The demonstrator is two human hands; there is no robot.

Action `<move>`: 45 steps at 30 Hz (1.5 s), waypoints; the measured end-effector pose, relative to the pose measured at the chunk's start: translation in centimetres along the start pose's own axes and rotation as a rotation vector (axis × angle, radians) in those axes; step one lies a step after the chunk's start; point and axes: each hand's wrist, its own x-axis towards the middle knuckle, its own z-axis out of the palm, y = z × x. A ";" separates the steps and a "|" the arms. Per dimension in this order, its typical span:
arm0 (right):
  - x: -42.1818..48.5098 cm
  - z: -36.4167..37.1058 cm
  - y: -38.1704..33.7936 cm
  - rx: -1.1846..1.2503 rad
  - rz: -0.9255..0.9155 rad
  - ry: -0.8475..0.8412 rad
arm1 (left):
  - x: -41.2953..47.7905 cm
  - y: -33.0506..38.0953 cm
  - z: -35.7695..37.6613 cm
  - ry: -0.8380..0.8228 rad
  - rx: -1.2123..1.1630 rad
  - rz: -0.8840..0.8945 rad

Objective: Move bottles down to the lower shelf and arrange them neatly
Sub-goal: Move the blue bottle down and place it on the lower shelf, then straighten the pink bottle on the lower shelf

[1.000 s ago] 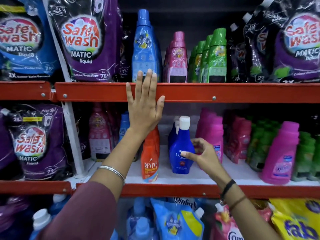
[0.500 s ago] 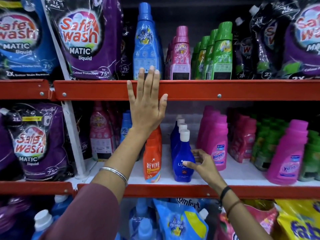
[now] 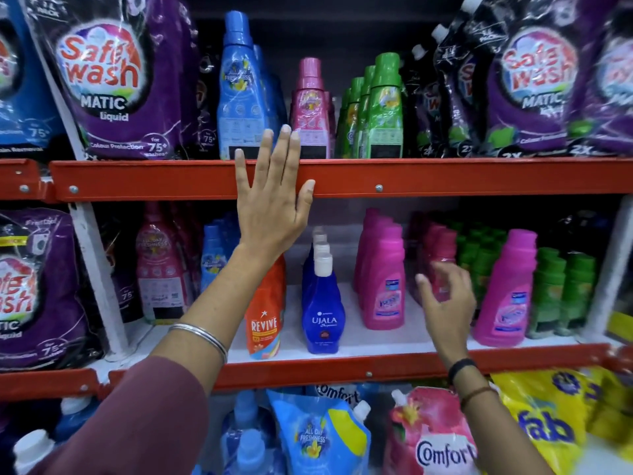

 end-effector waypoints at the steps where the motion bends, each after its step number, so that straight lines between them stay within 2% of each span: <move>1: 0.8 -1.1 0.6 -0.053 -0.025 0.088 | 0.0 0.6 0.2 0.000 -0.004 0.006; 4: 2.6 -3.9 2.7 -0.168 0.019 0.258 | 0.0 1.7 0.8 0.007 -0.008 0.001; 6: 3.3 -5.3 4.1 -0.214 0.102 0.294 | -0.1 1.9 1.1 0.015 -0.012 -0.015; 8: 3.8 -6.3 5.6 -0.268 0.203 0.243 | 0.0 1.9 1.3 0.020 -0.004 -0.019; 11: 4.3 -7.2 7.8 -0.370 0.388 0.031 | 0.0 1.8 1.5 0.026 -0.005 -0.017; 13: 4.2 -7.4 8.8 -0.435 0.440 -0.049 | -0.1 1.8 1.6 0.030 -0.004 -0.020; 20: 5.0 -8.0 8.8 -0.487 0.443 -0.008 | 0.0 1.8 1.5 0.039 -0.002 -0.017; 29: 3.1 -6.6 4.2 -0.491 0.342 0.003 | -0.1 1.7 1.9 0.055 -0.008 -0.013; 37: 0.0 -1.5 -0.2 -0.425 0.288 -0.105 | -0.1 1.7 2.0 0.066 -0.012 -0.011; 45: -2.2 2.5 -0.7 -0.450 0.310 -0.153 | -0.1 1.6 2.1 0.083 -0.024 -0.003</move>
